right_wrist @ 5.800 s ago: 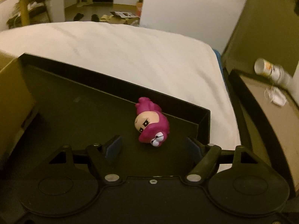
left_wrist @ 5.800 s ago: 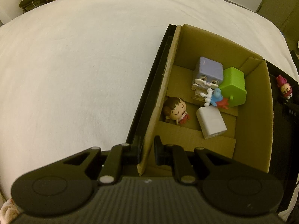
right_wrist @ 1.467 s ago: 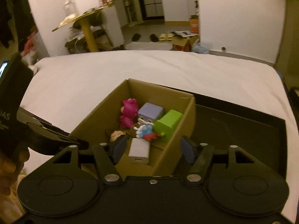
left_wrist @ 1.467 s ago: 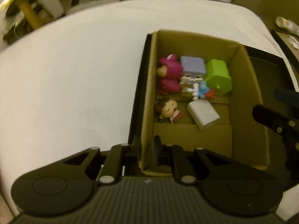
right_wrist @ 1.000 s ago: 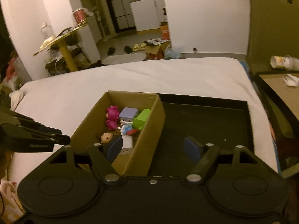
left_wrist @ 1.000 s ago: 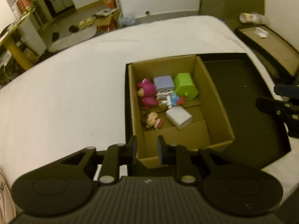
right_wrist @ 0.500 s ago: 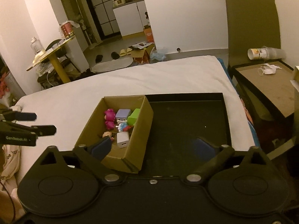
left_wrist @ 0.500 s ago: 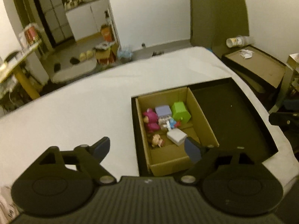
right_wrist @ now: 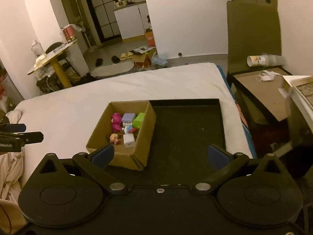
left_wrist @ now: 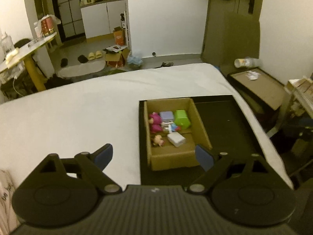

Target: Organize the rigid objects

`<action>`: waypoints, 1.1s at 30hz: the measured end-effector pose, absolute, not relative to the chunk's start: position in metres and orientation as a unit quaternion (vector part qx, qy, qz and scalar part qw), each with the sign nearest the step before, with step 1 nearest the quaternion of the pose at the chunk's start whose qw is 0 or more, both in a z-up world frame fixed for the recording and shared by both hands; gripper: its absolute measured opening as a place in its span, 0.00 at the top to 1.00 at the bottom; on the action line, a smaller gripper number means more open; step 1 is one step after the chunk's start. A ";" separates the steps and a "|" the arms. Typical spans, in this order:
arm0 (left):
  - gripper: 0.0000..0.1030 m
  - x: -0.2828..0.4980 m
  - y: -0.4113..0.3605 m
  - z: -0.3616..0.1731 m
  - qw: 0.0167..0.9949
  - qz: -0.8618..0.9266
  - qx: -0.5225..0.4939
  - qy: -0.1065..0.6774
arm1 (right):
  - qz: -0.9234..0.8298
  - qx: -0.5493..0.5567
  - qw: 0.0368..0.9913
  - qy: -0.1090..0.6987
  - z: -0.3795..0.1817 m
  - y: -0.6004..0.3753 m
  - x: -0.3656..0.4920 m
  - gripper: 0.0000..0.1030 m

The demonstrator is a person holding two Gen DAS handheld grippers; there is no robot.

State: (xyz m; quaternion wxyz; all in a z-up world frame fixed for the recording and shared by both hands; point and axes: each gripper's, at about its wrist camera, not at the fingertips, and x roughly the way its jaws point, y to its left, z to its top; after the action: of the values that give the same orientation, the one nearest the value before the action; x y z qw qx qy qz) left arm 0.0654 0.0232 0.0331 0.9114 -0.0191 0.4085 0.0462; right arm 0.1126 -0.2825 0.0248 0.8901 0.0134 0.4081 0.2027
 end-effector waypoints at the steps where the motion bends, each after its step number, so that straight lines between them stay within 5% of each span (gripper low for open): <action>1: 0.12 0.058 0.021 0.038 0.914 0.048 -0.013 0.404 | 0.201 0.017 0.890 0.410 0.027 -0.285 0.108 0.00; 33: 0.00 -0.068 -0.024 0.101 0.947 0.062 -0.032 0.314 | 0.196 0.022 0.916 0.350 0.075 -0.306 -0.015 0.00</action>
State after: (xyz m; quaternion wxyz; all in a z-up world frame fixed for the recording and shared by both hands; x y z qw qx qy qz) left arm -0.0682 -0.0236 0.1010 0.9467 -0.0325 0.3144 0.0617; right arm -0.0153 -0.3057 0.0753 0.9159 0.0220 0.3496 0.1961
